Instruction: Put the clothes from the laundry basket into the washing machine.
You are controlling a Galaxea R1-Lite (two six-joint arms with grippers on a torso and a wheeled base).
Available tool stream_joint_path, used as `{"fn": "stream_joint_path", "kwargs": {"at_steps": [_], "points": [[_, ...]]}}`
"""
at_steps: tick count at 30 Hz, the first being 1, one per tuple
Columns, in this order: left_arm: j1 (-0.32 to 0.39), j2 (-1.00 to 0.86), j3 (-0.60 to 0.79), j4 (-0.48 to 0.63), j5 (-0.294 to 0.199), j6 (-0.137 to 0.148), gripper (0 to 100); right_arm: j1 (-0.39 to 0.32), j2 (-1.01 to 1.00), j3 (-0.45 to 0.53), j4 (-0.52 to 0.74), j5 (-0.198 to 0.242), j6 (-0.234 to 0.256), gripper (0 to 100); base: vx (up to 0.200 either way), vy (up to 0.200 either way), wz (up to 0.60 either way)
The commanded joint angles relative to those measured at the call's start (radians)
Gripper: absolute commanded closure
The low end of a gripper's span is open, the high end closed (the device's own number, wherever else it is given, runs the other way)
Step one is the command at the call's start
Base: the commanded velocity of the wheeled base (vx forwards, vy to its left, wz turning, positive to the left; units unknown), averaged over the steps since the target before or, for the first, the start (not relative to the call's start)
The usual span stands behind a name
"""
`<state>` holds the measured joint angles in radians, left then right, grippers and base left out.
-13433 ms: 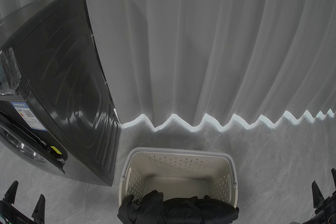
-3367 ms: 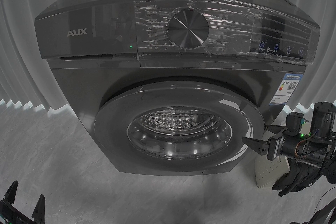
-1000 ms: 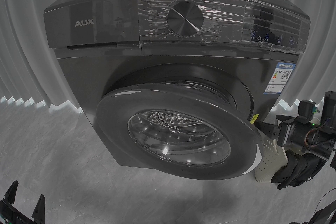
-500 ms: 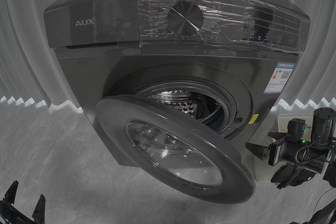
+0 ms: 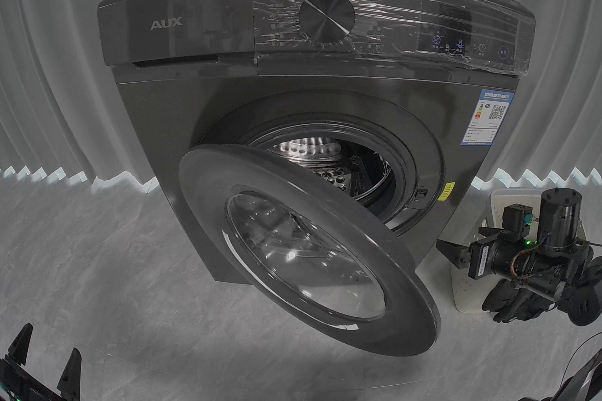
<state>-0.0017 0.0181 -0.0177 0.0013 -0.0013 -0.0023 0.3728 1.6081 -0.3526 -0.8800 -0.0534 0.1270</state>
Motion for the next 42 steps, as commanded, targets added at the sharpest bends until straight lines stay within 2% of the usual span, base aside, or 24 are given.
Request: {"fn": "stream_joint_path", "kwargs": {"at_steps": [1,8,14,18,25,28,32,37,42], "points": [[0.000,-0.018,0.018,0.000,0.001,-0.001,0,0.020,0.119,0.007,-0.043,-0.005,-0.001,0,0.000,0.000,0.00],[0.000,-0.018,0.018,0.000,0.000,-0.001,0,0.132,0.158,0.033,-0.047,-0.003,0.013,0,0.000,0.000,0.00],[0.000,-0.018,0.018,0.000,0.000,-0.001,0,0.212,0.113,0.047,-0.050,0.001,0.022,0,0.000,0.000,0.00],[0.000,-0.018,0.018,0.000,0.000,-0.001,0,0.189,0.104,0.041,-0.051,-0.009,0.028,0,0.000,0.000,0.00],[0.000,-0.018,0.018,0.000,0.000,-0.001,0,0.155,0.173,-0.025,-0.051,-0.071,0.033,0,0.000,0.000,0.00],[0.000,-0.018,0.018,0.000,0.000,-0.001,0,0.156,0.216,-0.063,-0.051,-0.097,0.057,0,0.000,0.000,0.00],[0.000,-0.018,0.018,0.000,0.000,-0.001,0,0.164,0.282,-0.106,-0.051,-0.100,0.077,0,-0.200,0.000,0.00],[0.000,-0.018,0.018,-0.001,0.000,-0.001,0,0.176,0.388,-0.174,-0.088,-0.102,0.077,0,0.000,0.000,0.00],[0.000,-0.018,0.018,0.000,0.000,-0.001,0,0.219,0.444,-0.164,-0.160,-0.098,0.077,0,0.000,0.000,0.00]]}}
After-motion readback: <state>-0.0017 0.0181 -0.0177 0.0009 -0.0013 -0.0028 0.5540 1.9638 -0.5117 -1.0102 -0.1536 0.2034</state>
